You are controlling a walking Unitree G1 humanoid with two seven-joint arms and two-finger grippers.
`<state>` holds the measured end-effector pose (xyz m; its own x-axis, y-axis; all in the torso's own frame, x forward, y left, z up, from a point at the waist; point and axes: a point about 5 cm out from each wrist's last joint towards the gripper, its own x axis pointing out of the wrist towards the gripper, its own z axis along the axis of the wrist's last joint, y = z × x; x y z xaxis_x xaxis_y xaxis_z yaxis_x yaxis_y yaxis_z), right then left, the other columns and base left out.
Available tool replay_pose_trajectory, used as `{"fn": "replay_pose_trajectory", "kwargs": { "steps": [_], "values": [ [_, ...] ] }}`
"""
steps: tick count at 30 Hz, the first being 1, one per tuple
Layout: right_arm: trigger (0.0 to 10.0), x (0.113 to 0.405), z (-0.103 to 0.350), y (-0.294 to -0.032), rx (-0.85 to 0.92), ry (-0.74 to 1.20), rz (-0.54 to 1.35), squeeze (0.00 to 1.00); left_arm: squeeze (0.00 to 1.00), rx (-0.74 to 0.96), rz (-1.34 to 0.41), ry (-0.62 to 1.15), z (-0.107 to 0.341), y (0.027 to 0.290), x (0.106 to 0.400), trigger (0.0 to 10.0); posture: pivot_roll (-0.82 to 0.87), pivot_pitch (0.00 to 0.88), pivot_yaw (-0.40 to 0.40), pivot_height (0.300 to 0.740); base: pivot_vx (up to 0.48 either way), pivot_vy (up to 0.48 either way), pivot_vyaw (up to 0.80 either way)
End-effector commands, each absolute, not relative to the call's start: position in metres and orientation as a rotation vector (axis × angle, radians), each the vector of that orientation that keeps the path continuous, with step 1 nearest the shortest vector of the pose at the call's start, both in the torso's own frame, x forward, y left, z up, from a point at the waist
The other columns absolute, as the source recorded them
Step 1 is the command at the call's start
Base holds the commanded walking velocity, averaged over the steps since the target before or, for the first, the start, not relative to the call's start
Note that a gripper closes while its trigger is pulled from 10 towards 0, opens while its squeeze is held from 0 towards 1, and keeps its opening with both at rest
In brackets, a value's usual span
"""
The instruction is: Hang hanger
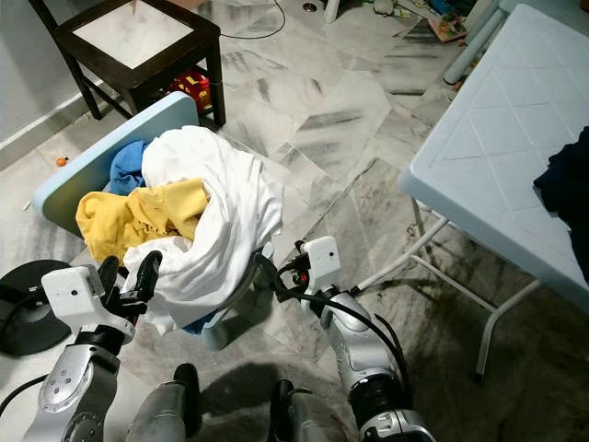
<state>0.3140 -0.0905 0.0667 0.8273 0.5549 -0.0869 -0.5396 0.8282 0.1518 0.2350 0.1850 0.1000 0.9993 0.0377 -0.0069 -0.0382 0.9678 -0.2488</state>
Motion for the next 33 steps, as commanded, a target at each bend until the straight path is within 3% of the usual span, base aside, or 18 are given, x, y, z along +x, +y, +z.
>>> {"fn": "replay_pose_trajectory", "kwargs": {
  "steps": [1,10,24,26,27,29,33],
  "values": [
    [10.0,0.309,0.06,-0.097,0.115,0.15,0.568,0.0,0.0,-0.262,0.037,0.058,0.09,0.19,0.232,10.0,0.22,0.298,-0.159,0.74,0.0,0.0,0.0],
    [10.0,0.308,0.06,-0.095,0.111,0.149,0.572,0.0,0.0,-0.289,0.03,0.116,0.078,0.213,0.237,10.0,0.21,0.301,-0.157,0.74,0.0,0.0,0.0],
    [10.0,0.306,0.058,-0.096,0.106,0.149,0.563,0.0,0.0,-0.355,-0.1,0.145,0.075,0.197,0.259,10.0,0.2,0.302,-0.149,0.74,0.0,0.0,0.0],
    [10.0,0.306,0.058,-0.096,0.106,0.147,0.561,0.0,0.0,-0.355,-0.113,0.18,0.068,0.197,0.259,7.9,0.19,0.302,-0.144,0.74,0.0,0.0,0.0],
    [10.0,0.306,0.058,-0.097,0.106,0.148,0.559,0.0,0.0,-0.359,-0.124,0.191,0.067,0.196,0.258,4.5,0.19,0.302,-0.143,0.74,0.0,0.0,0.0],
    [10.0,0.306,0.058,-0.098,0.106,0.148,0.555,0.0,0.0,-0.361,-0.135,0.197,0.066,0.195,0.258,0.0,0.19,0.302,-0.14,0.74,0.0,0.0,0.0],
    [10.0,0.305,0.058,-0.098,0.108,0.147,0.552,0.0,0.0,-0.366,-0.127,0.203,0.065,0.197,0.257,0.0,0.19,0.303,-0.139,0.74,0.0,0.0,0.0]
  ]
}}
